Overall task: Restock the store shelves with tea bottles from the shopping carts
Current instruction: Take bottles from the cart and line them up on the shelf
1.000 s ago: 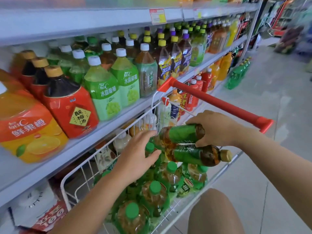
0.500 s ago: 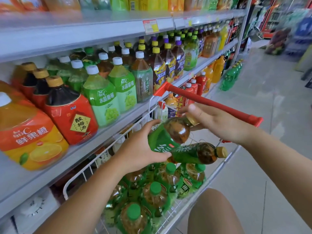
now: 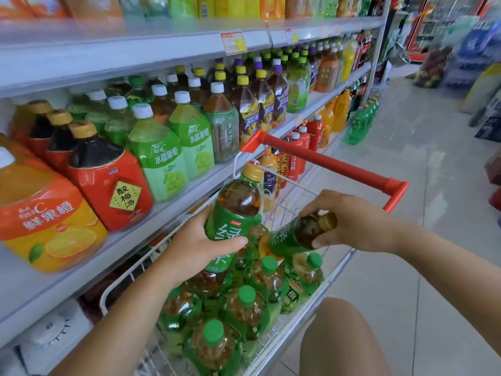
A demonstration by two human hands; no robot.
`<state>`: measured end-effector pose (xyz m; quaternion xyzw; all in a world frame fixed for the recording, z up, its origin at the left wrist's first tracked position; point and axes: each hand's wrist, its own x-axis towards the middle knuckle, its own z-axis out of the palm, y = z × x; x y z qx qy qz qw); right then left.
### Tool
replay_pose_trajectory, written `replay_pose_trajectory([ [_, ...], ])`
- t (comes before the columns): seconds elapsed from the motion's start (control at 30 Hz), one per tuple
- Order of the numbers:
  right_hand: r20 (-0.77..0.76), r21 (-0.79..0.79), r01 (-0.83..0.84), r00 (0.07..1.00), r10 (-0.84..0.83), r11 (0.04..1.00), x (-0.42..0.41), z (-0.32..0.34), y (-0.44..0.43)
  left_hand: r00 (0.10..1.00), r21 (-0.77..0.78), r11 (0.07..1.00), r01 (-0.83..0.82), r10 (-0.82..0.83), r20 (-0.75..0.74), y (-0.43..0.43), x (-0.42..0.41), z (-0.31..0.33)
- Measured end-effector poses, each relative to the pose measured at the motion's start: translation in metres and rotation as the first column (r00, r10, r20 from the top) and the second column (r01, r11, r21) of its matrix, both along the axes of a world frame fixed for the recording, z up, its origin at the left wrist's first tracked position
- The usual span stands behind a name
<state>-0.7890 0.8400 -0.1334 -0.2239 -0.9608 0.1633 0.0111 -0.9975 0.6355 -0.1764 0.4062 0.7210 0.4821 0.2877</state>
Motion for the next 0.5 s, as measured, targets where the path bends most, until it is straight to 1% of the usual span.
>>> replay_pose_trajectory([
  [0.07, -0.205, -0.162, -0.070, 0.978, 0.036, 0.984, -0.009, 0.012, -0.002, 0.999, 0.010, 1.000, 0.006, -0.007, 0.035, -0.003, -0.003, 0.003],
  [0.1, -0.278, -0.239, -0.089, 0.960, 0.020, 0.967, -0.017, 0.018, -0.003, 0.999, 0.012, 1.000, 0.010, -0.011, 0.051, -0.004, -0.004, 0.005],
  [0.17, -0.346, -0.390, -0.107, 0.937, -0.038, 0.914, -0.034, 0.022, -0.001, 0.995, 0.027, 1.000, 0.013, -0.015, 0.095, -0.003, -0.006, 0.007],
  [0.23, -0.343, -0.542, -0.094, 0.932, -0.118, 0.835, -0.052, 0.014, 0.001, 0.991, 0.048, 0.999, -0.007, 0.000, 0.133, 0.000, -0.006, 0.005],
  [0.3, -0.345, -0.652, -0.070, 0.914, -0.213, 0.755, -0.065, -0.002, -0.002, 0.988, 0.067, 0.997, -0.031, 0.021, 0.156, 0.005, -0.004, 0.002],
  [0.33, -0.350, -0.675, -0.073, 0.908, -0.231, 0.735, -0.070, -0.011, -0.007, 0.985, 0.080, 0.996, -0.047, 0.033, 0.168, 0.006, -0.003, 0.000],
  [0.43, -0.282, -0.647, -0.048, 0.942, -0.180, 0.761, -0.079, -0.033, -0.023, 0.971, 0.107, 0.989, -0.098, 0.071, 0.230, 0.007, -0.004, -0.006],
  [0.47, -0.251, -0.659, -0.048, 0.955, -0.160, 0.750, -0.080, -0.038, -0.027, 0.964, 0.115, 0.987, -0.110, 0.078, 0.256, 0.006, -0.006, -0.009],
  [0.5, -0.225, -0.696, -0.057, 0.964, -0.142, 0.716, -0.080, -0.041, -0.031, 0.955, 0.119, 0.984, -0.131, 0.092, 0.282, 0.005, -0.007, -0.010],
])
